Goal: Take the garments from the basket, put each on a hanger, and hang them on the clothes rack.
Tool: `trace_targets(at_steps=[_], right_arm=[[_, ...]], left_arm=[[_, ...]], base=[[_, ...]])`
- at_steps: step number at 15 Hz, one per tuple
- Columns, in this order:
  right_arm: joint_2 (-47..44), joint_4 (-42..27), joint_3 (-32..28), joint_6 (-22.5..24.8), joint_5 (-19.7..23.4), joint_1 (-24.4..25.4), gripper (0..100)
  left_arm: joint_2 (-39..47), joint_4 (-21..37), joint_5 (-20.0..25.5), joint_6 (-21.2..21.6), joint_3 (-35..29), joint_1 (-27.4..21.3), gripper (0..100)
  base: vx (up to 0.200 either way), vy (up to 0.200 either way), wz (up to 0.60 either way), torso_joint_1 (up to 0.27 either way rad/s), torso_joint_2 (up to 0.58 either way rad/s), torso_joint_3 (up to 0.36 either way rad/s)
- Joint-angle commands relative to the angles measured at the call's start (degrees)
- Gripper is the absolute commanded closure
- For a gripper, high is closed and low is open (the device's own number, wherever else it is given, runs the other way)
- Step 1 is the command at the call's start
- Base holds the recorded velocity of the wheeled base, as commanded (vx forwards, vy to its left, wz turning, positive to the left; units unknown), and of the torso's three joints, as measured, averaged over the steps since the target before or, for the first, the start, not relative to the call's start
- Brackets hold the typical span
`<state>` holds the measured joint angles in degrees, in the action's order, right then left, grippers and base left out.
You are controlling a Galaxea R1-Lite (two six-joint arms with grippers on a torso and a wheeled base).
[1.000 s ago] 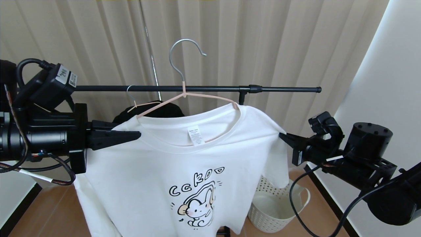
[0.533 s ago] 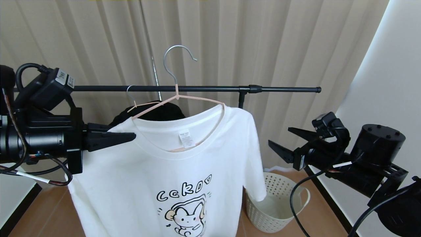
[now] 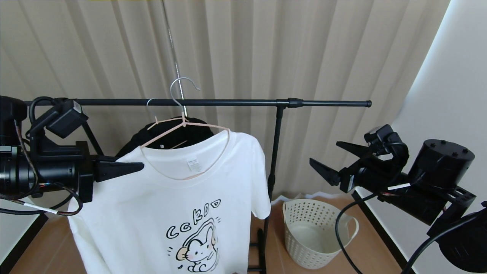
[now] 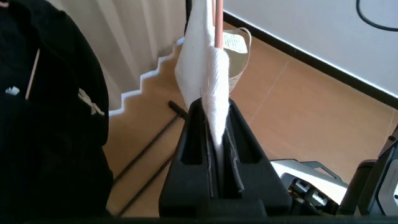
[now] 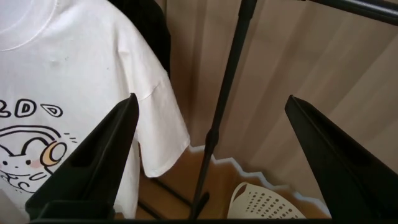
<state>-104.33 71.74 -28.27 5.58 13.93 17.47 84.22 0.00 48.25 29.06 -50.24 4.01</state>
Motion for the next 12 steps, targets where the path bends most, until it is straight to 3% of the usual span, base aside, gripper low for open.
trace_targets(at_steps=[1, 5, 7, 8, 9, 12], right_arm=[[-0.2, 0.0, -0.1, 0.0, 0.0, 0.0, 0], [-0.3, 0.0, -0.1, 0.0, -0.2, 0.0, 0], [-0.3, 0.0, -0.2, 0.0, -0.2, -0.2, 0], [-0.3, 0.0, -0.2, 0.0, -0.2, -0.2, 0], [-0.3, 0.0, -0.2, 0.0, -0.2, -0.2, 0], [-0.4, 0.0, -0.2, 0.0, -0.2, -0.2, 0]], left_arm=[[2.4, -0.1, -0.7, -0.8, -0.2, 0.2, 100], [7.4, -6.0, -5.2, -7.0, -0.3, -3.5, 100], [12.7, -12.9, -12.0, -12.0, -1.1, -6.4, 100], [12.7, -12.9, -12.0, -12.0, -1.1, -6.4, 100], [16.9, -20.0, -13.6, -12.7, -1.1, -7.2, 100], [21.0, -25.5, -15.2, -14.0, -1.8, -8.4, 100]], base=[[0.000, 0.000, 0.00, 0.000, 0.00, 0.000], [0.000, 0.000, 0.00, 0.000, 0.00, 0.000], [0.000, 0.000, 0.00, 0.000, 0.00, 0.000], [0.000, 0.000, 0.00, 0.000, 0.00, 0.000], [0.000, 0.000, 0.00, 0.000, 0.00, 0.000], [0.000, 0.000, 0.00, 0.000, 0.00, 0.000]])
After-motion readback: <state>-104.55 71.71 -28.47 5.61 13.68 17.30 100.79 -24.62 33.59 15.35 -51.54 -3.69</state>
